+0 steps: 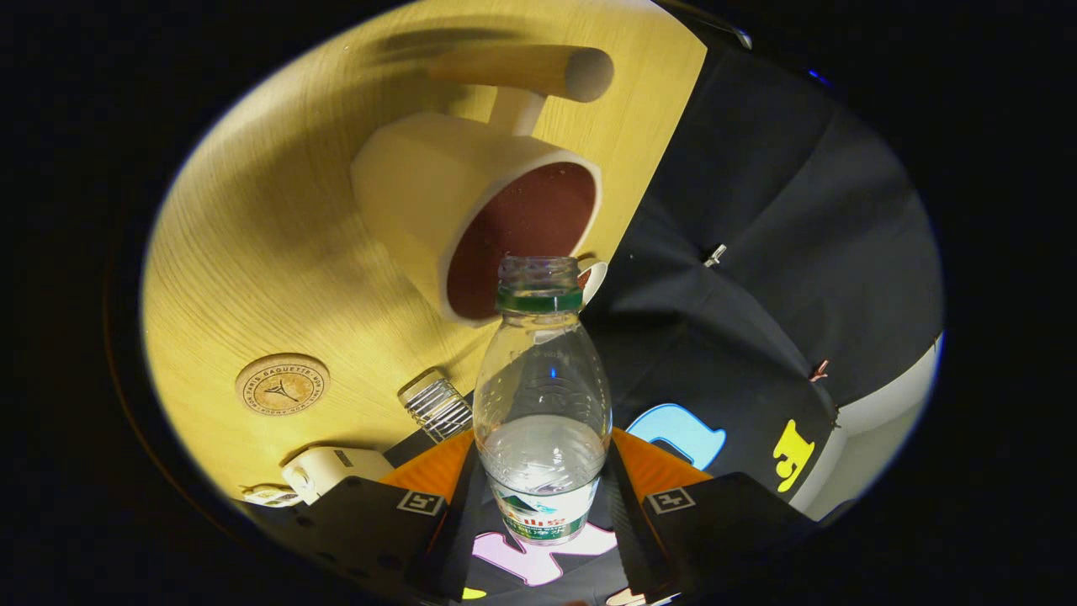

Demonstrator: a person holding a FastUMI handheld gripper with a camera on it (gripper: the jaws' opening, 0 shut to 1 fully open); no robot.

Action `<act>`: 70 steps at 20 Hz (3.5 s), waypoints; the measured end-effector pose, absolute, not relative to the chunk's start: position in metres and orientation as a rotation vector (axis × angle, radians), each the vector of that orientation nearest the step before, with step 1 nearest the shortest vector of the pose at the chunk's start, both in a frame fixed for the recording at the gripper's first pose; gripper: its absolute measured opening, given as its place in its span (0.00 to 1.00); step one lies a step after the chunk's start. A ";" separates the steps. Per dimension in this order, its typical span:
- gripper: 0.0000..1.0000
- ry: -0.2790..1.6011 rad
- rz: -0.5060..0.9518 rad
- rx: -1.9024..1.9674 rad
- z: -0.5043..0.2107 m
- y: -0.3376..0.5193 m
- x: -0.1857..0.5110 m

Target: Take the bottle from table, then pour the juice into the cup, finally place the bottle on the coaster

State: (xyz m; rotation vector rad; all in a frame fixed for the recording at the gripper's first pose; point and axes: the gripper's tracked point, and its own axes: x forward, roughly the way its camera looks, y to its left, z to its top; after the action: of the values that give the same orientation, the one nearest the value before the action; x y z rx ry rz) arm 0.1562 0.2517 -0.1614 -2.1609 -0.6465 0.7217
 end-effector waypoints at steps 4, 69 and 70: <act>0.72 -0.638 0.716 -2.151 -0.159 0.250 0.157; 0.78 0.287 0.667 -0.026 -0.215 0.122 0.221; 0.79 0.302 0.667 -0.031 -0.217 0.121 0.219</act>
State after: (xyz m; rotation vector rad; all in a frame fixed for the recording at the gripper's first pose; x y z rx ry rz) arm 0.2187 0.1209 -0.2174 -0.0306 0.3022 0.6674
